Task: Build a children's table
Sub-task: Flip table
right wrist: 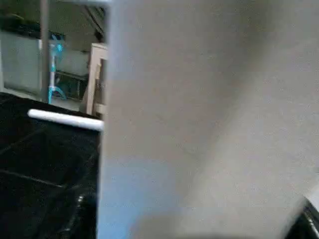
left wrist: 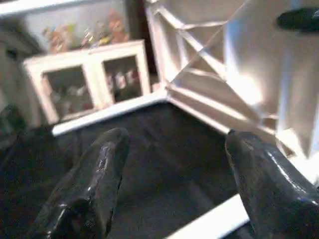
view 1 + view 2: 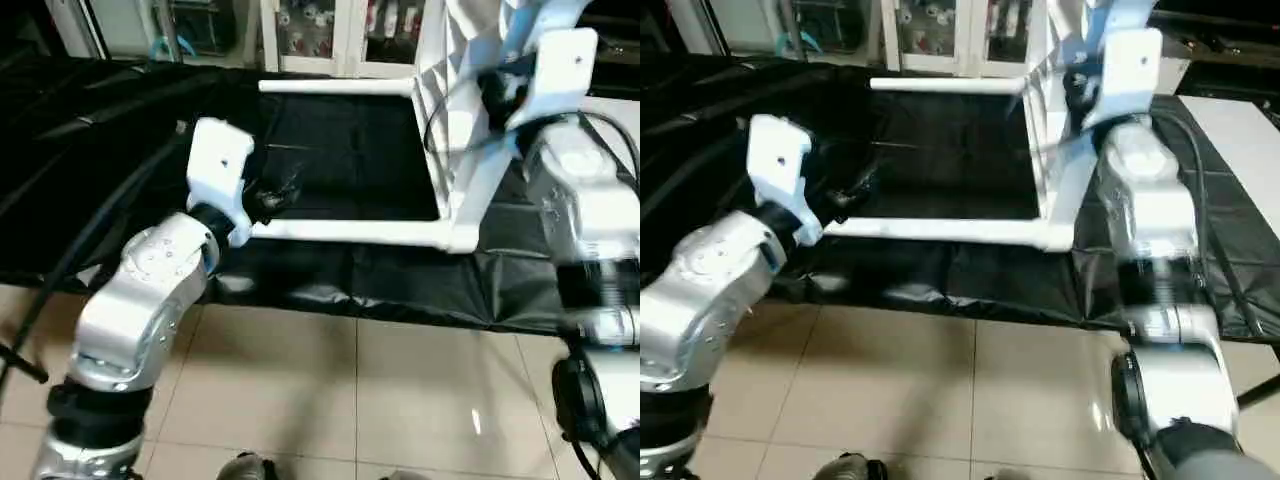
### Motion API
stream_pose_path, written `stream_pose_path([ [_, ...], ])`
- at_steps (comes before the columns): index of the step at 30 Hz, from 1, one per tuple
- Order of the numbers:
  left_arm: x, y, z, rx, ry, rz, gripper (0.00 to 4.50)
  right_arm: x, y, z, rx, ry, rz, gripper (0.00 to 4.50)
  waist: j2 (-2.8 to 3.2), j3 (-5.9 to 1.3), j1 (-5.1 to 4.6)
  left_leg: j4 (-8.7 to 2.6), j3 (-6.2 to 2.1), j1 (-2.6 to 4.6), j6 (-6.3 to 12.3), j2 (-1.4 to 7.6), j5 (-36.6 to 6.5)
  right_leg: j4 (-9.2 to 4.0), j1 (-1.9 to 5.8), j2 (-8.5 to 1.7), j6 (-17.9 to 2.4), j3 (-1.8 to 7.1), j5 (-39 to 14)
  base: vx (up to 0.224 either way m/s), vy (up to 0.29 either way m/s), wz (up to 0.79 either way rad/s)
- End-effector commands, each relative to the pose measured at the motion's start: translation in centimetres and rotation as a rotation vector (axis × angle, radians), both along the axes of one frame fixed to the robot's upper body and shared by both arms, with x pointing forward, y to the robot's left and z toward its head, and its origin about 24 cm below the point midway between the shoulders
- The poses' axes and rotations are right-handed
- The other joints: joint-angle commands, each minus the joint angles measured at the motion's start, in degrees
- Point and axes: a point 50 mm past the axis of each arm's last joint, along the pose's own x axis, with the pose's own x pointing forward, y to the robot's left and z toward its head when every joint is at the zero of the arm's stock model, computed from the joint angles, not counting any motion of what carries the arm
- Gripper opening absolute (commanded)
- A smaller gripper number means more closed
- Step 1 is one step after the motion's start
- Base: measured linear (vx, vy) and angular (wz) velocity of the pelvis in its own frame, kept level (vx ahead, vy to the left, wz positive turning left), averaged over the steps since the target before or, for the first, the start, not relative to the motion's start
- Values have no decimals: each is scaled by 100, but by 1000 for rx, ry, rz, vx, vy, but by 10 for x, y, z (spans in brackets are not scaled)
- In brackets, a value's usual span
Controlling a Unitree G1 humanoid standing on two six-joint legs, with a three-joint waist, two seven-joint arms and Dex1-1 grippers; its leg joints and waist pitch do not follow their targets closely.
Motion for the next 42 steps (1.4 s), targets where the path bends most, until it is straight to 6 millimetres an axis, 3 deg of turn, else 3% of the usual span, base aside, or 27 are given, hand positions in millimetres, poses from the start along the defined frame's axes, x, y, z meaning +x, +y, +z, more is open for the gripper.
stream_pose_path([
  [1, -7, -4, 11, 43, -69, -47, 382, -9, 5, 2, -3, -20, 40, 298, -30, -516, 3, -399, -81, 279, -88, 157, -438, -280, 215, -3, -1231, 24, 322, 0, 0, 0],
  [2, -9, -5, 12, 54, -78, -65, 385, -11, 5, 1, 0, -22, 44, 306, -37, -510, 5, -409, -86, 280, -130, 162, -547, -282, 215, -12, -1223, 27, 211, 0, 0, 0],
  [3, -12, -7, 15, 78, -97, -89, 385, -16, 6, -1, 4, -23, 52, 319, 15, -512, 2, -417, -99, 288, -169, 159, -612, -277, 211, -12, -1231, 21, 149, 0, 0, 0],
  [5, -14, -8, 16, 103, -112, -108, 385, -20, 7, -3, 7, -25, 61, 319, 8, -495, -22, -452, -106, 311, -308, 170, -919, -308, 193, 2, -1169, 18, -98, 0, 0, 0],
  [6, -15, -9, 18, 118, -125, -126, 385, -25, 8, -5, 5, -32, 68, 330, 31, -492, -16, -455, -111, 319, -346, 170, -982, -317, 189, -4, -1150, 20, -161, 0, 0, 0],
  [9, -17, -10, 27, 187, -194, -144, 430, -46, 8, -17, -4, -47, 84, 364, 18, -468, -31, -493, -125, 317, -468, 170, -1247, -362, 174, -5, -1001, 37, -451, 0, 0, 0],
  [12, -18, -10, 35, 236, -259, -157, 440, -62, 8, -23, 18, -63, 80, 386, 15, -469, -46, -519, -145, 317, -525, 173, -1379, -370, 171, -12, -926, 37, -610, 0, 0, 0],
  [14, -18, -10, 39, 266, -298, -152, 447, -70, 8, -24, 32, -79, 79, 394, -46, -464, -61, -530, -146, 306, -516, 175, -1460, -381, 167, -21, -902, 39, -754, 0, 0, 0],
  [19, -12, -2, 53, 352, -413, -73, 450, -96, 12, -28, 32, -150, 120, 438, -20, -445, -44, -557, -161, 332, -577, 187, -1703, -426, 125, -39, -703, 54, -1145, 0, 0, 0],
  [21, 0, 7, 63, 487, -468, -5, 450, -112, 26, -29, 2, -178, 259, 445, 8, -424, -56, -575, -184, 353, -653, 174, -2088, -471, 88, -35, -627, 58, -1500, 0, 0, 0],
  [25, 11, 11, 71, 533, -512, 38, 450, -115, 39, -36, -17, -144, 344, 445, 8, -408, -85, -613, -227, 328, -716, 170, -2282, -480, 103, -53, -605, 47, -1741, 0, 0, 0],
  [28, 22, 14, 85, 583, -588, 93, 450, -120, 52, -49, -18, -81, 431, 445, 27, -418, -72, -608, -229, 381, -756, 173, -2508, -492, 50, -57, -702, 59, -1714, 0, 0, 0],
  [30, 28, 16, 95, 619, -640, 129, 450, -122, 56, -55, -38, -60, 453, 445, 6, -423, -71, -616, -244, 362, -756, 182, -2516, -474, 74, -71, -766, 57, -1586, 0, 0, 0],
  [32, 33, 18, 108, 674, -711, 152, 450, -123, 59, -57, -33, -60, 463, 445, 25, -428, -64, -608, -242, 375, -746, 173, -2532, -476, 55, -69, -787, 60, -1587, 0, 0, 0],
  [42, 57, 18, 109, 818, -734, 146, 450, -117, 67, -56, -30, -67, 463, 445, 7, -451, -48, -601, -232, 356, -691, 179, -2341, -435, 76, -89, -910, 60, -1313, 0, 0, 0],
])
